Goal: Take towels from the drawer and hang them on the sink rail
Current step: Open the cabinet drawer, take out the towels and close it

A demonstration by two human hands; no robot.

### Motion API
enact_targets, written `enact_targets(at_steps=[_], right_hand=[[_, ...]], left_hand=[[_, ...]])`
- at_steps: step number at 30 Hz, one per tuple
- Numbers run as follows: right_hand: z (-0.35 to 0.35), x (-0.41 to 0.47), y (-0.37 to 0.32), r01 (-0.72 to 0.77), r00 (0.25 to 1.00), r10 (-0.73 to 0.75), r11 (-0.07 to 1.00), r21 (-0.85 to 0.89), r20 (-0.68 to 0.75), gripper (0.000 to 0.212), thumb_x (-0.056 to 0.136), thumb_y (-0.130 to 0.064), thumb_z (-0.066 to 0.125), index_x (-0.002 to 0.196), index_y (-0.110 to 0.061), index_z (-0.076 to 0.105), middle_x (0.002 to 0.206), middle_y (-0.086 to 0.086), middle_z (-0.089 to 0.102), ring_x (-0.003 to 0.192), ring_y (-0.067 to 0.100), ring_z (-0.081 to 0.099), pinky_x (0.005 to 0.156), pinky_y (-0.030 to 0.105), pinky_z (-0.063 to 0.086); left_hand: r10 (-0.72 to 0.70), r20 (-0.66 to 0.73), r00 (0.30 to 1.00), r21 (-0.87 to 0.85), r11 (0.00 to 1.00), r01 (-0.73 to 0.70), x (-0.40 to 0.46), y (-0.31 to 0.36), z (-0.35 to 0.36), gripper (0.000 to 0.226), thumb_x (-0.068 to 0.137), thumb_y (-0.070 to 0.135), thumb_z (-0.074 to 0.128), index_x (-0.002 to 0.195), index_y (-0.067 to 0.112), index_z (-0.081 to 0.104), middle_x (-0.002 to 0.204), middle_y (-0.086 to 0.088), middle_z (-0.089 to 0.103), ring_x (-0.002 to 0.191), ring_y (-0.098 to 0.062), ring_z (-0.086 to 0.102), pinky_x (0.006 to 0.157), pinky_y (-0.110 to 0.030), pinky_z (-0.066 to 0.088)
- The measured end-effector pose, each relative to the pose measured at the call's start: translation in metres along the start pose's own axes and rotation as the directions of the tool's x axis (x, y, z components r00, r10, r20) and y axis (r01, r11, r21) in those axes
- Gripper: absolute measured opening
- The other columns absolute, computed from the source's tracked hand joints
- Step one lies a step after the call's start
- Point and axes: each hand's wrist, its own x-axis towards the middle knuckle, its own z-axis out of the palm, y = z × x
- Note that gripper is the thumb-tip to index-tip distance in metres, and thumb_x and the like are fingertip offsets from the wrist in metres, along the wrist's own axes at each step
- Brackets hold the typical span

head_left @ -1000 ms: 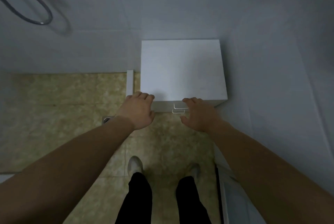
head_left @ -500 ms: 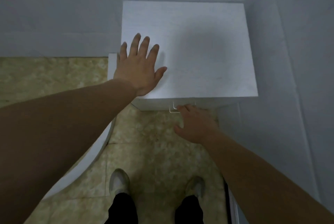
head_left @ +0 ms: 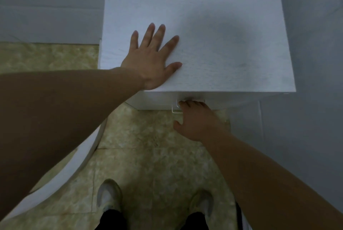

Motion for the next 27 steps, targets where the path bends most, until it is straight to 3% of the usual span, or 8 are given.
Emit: enact_targets(at_steps=[11,18,27], right_hand=[[0.029,0.0,-0.024,-0.145,0.976,0.154,0.987,0.068,-0.153,0.072,0.079,-0.058,0.05,0.128,-0.006,0.055,0.117,0.012,0.061,0.112,0.031,0.057,0.104,0.047,0.041],[0.037,-0.001,-0.025,-0.155,0.974,0.172,0.98,0.123,-0.145,0.09,0.081,-0.06,0.055,0.151,-0.009,0.028,0.139,0.011,0.051,0.131,0.029,0.045,0.115,0.048,0.029],[0.052,-0.042,-0.033,-0.156,0.985,0.163,0.98,0.126,-0.051,0.089,0.083,-0.064,0.051,0.151,-0.011,0.028,0.144,0.008,0.049,0.133,0.028,0.045,0.117,0.048,0.029]], left_hand=[[-0.002,-0.056,0.998,0.008,1.0,0.002,0.002,-0.003,0.004,0.07,0.092,0.072,0.005,0.153,0.04,-0.004,0.164,-0.004,-0.009,0.15,-0.025,-0.014,0.119,-0.057,-0.001],[0.005,-0.055,0.998,0.01,1.0,-0.005,0.001,-0.004,0.003,0.069,0.092,0.071,0.007,0.154,0.04,-0.003,0.165,-0.005,-0.008,0.15,-0.026,-0.013,0.119,-0.057,-0.001],[0.017,-0.031,0.999,0.012,1.0,-0.017,0.0,-0.003,0.001,0.07,0.092,0.071,0.004,0.153,0.039,-0.009,0.164,-0.003,-0.013,0.15,-0.025,-0.016,0.119,-0.057,-0.001]])
